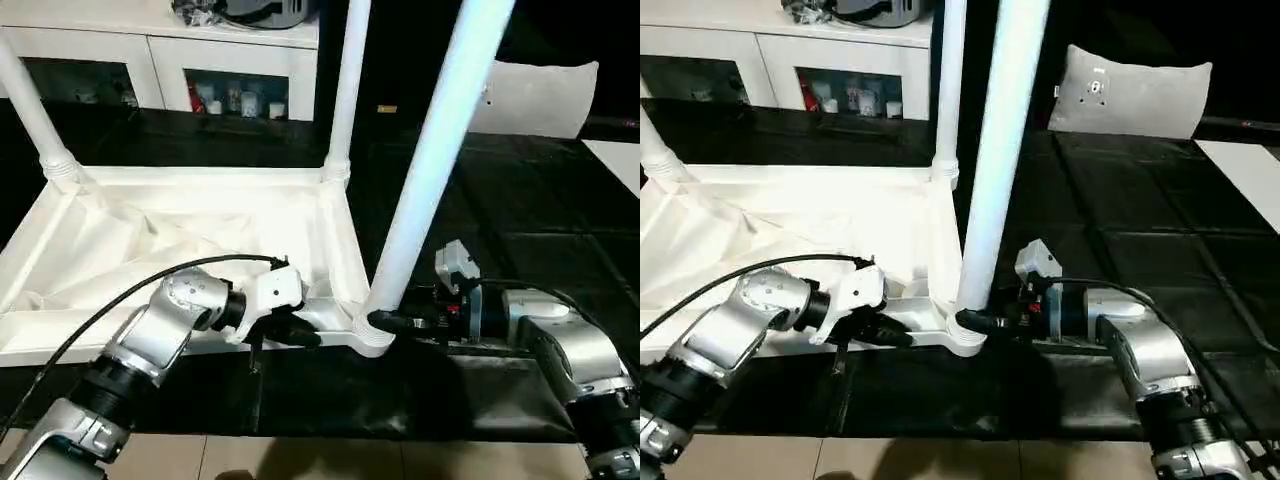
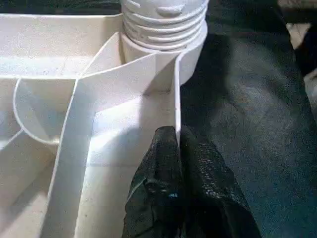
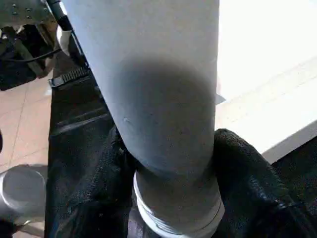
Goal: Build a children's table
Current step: Rotate leg to tighten
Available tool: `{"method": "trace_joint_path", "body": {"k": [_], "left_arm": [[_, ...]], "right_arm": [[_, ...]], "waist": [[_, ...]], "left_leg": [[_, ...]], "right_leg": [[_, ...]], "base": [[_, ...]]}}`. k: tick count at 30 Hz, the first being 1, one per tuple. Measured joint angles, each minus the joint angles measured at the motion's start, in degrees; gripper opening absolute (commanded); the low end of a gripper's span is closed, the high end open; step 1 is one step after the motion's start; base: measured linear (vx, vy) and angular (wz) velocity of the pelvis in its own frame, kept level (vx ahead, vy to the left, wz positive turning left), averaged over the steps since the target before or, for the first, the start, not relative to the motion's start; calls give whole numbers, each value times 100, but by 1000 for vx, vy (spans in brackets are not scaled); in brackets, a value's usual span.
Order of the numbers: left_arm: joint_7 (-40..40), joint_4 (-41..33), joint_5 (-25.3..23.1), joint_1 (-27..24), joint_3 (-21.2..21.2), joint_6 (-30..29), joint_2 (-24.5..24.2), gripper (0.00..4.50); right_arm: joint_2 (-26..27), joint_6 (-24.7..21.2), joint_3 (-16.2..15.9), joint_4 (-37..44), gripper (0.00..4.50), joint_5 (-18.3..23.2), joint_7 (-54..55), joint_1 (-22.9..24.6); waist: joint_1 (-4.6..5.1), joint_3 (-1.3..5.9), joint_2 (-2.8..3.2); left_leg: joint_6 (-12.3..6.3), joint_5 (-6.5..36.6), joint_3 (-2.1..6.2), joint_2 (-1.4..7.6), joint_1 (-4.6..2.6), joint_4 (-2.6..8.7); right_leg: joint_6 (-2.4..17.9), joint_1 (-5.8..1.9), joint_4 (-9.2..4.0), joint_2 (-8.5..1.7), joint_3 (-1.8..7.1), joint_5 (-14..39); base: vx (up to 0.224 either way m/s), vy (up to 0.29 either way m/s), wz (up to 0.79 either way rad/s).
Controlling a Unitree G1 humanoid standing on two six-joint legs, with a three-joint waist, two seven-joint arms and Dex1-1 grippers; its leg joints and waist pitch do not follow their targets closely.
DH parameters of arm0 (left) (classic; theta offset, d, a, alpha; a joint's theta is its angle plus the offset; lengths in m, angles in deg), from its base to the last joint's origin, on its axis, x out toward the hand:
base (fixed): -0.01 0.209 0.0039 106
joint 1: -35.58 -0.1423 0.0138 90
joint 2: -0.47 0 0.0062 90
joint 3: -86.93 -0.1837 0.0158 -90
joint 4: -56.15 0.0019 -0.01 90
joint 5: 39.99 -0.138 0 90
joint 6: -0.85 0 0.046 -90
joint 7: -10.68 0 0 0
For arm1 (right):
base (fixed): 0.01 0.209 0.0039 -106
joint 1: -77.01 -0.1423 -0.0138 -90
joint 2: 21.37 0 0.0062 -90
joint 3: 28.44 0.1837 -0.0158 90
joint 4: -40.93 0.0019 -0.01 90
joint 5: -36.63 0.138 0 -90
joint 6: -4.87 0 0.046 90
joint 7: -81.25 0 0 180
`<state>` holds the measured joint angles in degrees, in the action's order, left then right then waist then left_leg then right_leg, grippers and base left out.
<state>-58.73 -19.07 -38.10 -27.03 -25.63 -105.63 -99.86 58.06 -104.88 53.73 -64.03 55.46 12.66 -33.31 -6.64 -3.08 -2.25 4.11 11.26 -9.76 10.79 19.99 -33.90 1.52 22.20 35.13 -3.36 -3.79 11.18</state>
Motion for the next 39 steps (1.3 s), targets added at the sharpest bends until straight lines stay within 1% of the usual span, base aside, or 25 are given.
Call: {"method": "trace_joint_path", "body": {"k": [1,2,3,4,5,6,9,11,13,15,16,17,19,21,24,27,29,30,31,35,37,39], "left_arm": [[175,1,-2,-27,49,-103,64,0],[412,22,-53,-37,136,-218,137,0],[683,73,-156,-16,227,-374,225,0],[863,98,-192,9,273,-481,281,0],[1048,125,-224,22,320,-613,405,0],[1329,144,-266,32,390,-790,629,0],[2007,223,-319,136,476,-1203,1164,0],[2296,250,-346,180,489,-1362,1353,0],[2506,261,-386,204,532,-1439,1469,0],[2559,264,-388,217,540,-1440,1488,0],[2567,260,-393,219,539,-1439,1489,0],[2557,251,-394,219,539,-1439,1487,0],[2504,226,-399,219,505,-1402,1448,0],[2422,189,-406,219,440,-1334,1361,0],[2337,178,-428,219,364,-1193,1266,0],[2094,166,-432,204,296,-972,1077,0],[1934,141,-424,188,242,-806,949,0],[1802,139,-407,178,230,-698,853,0],[1699,140,-398,175,223,-616,788,0],[1178,163,-348,167,133,-214,453,0],[848,168,-276,165,72,-59,287,0],[647,168,-269,166,18,70,187,0]], "right_arm": [[168,103,30,-242,204,-49,148,-105],[369,201,56,-561,204,-139,397,-298],[618,296,81,-892,203,-303,833,-547],[752,339,86,-1034,202,-379,1116,-652],[856,350,123,-1045,201,-422,1438,-647],[1027,319,231,-948,199,-481,1866,-559],[1369,11,523,-559,198,-579,2962,-377],[1530,-103,605,-483,198,-635,3412,-383],[1773,-31,682,-458,198,-788,3817,-384],[1827,72,677,-458,198,-848,3953,-383],[1839,76,682,-442,232,-844,3964,-375],[1838,69,687,-423,266,-839,3963,-366],[1812,-29,698,-286,271,-728,3906,-298],[1704,-94,695,-163,301,-715,3759,-241],[1586,-105,661,-131,319,-711,3501,-236],[1234,-65,558,-109,358,-668,3011,-236],[1014,-21,477,-105,364,-612,2639,-227],[860,27,422,-104,388,-587,2376,-213],[744,47,389,-104,397,-588,2202,-202],[353,243,346,-103,409,-581,1559,-192],[179,267,288,-66,409,-494,1147,-183],[85,266,239,32,409,-429,846,-151]], "waist": [[19,0,0],[59,0,-1],[156,1,-6],[205,1,-7],[233,3,-10],[254,3,-12],[278,5,-10],[306,7,-7],[328,6,-2],[327,4,2],[325,4,3],[324,4,4],[319,4,4],[313,2,7],[305,1,8],[301,1,8],[285,0,6],[269,0,7],[255,0,7],[153,0,7],[100,0,7],[69,0,7]], "left_leg": [[0,0,0,0,-4,-2],[1,-1,0,0,-2,-6],[9,-6,0,4,-7,-8],[18,-11,0,8,-10,-9],[19,-12,1,14,-10,-8],[21,-13,1,15,-11,-8],[20,-13,0,10,-11,-9],[20,-13,0,10,-11,-6],[21,-13,0,13,-8,4],[22,-13,0,13,-2,14],[22,-13,0,13,-1,15],[22,-13,0,13,1,17],[21,-12,-1,11,4,25],[21,-12,-1,11,5,32],[21,-12,-2,11,9,40],[21,-12,-2,11,9,40],[21,-12,-2,12,14,38],[21,-12,-3,12,23,37],[21,-12,-3,12,28,36],[20,-13,-3,13,31,33],[20,-13,-3,13,32,30],[19,-12,-4,12,33,26]], "right_leg": [[3,-12,0,-1,1,-2],[6,-17,6,-1,1,-4],[-7,-15,8,-1,-3,2],[-10,-13,5,-1,-12,3],[-11,-15,-5,-1,-21,4],[-12,-15,-7,-1,-19,4],[-13,-18,-10,-1,-11,2],[-15,-17,-8,-1,-12,-1],[-16,-8,-5,1,-16,-2],[-16,0,-5,1,-17,-2],[-17,1,-5,1,-17,-1],[-16,1,-7,1,-17,-1],[1,3,-12,1,-16,-11],[0,6,-12,1,-16,-9],[2,14,-12,2,-17,-7],[1,26,-13,2,-17,-4],[2,40,-12,2,-19,-4],[3,49,-10,2,-19,-5],[3,54,-8,2,-19,-6],[4,58,-4,2,-19,-6],[4,55,-5,2,-18,-6],[4,54,-6,1,-17,-6]], "base": [[0,0,0],[0,0,0],[-57,-3,-11],[-57,-3,-11],[0,0,0],[0,0,0],[0,0,0],[0,0,0],[0,0,0],[0,0,0],[0,0,0],[0,0,0],[0,0,0],[0,0,0],[0,0,0],[0,0,0],[0,0,0],[0,0,0],[0,0,0],[0,0,0],[0,0,0],[0,0,0]]}}
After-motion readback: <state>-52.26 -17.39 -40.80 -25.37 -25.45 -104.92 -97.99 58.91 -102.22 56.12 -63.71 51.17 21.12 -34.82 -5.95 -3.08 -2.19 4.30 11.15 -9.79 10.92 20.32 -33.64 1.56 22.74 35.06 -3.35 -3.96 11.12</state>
